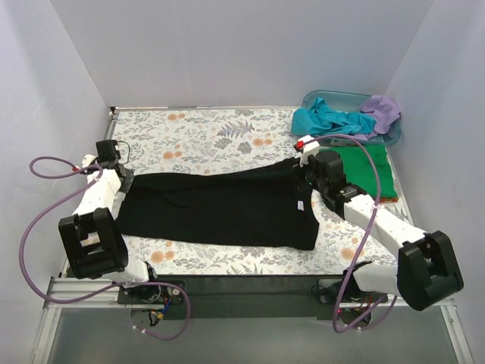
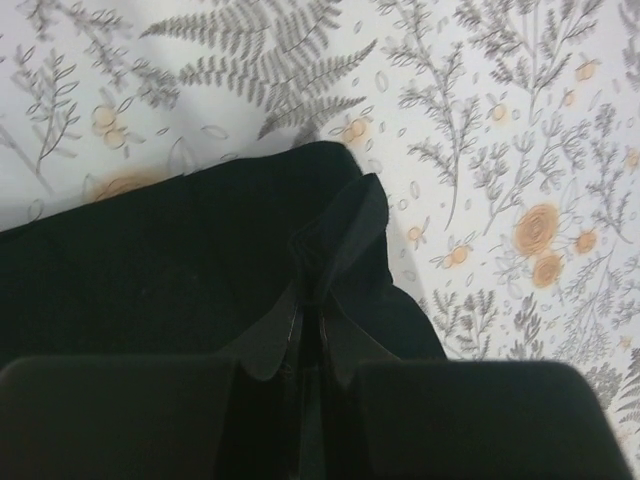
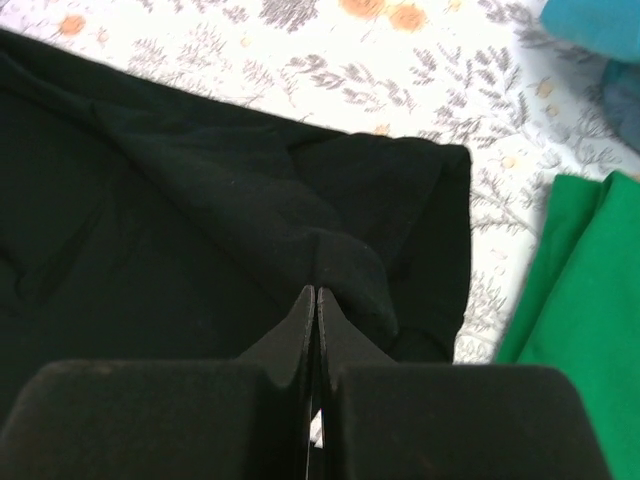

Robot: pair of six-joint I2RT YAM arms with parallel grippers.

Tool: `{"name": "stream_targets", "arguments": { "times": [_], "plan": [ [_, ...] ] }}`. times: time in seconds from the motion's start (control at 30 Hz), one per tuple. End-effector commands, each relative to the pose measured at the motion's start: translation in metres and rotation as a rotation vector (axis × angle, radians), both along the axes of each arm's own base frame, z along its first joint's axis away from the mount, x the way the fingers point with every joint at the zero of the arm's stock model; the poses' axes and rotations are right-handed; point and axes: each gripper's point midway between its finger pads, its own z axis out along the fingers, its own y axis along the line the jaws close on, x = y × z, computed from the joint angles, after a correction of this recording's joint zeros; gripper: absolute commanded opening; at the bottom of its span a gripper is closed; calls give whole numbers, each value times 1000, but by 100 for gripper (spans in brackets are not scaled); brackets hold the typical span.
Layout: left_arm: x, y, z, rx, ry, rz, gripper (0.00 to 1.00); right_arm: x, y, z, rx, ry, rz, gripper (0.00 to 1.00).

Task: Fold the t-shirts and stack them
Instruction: Fold the tshirt

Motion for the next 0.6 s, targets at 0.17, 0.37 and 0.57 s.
{"name": "stream_targets", "arguments": {
  "times": [0.17,0.37,0.57],
  "plan": [
    [-36,6,9,17,-25,116,0,-37,2,-5,74,43,54,1],
    [-63,14,-8,-10,56,194,0,-67,-4,-25,98,125,37,1],
    [-68,12,-21,-34,78,187,0,-98,0,-48,144,222,63,1]
  ]
}}
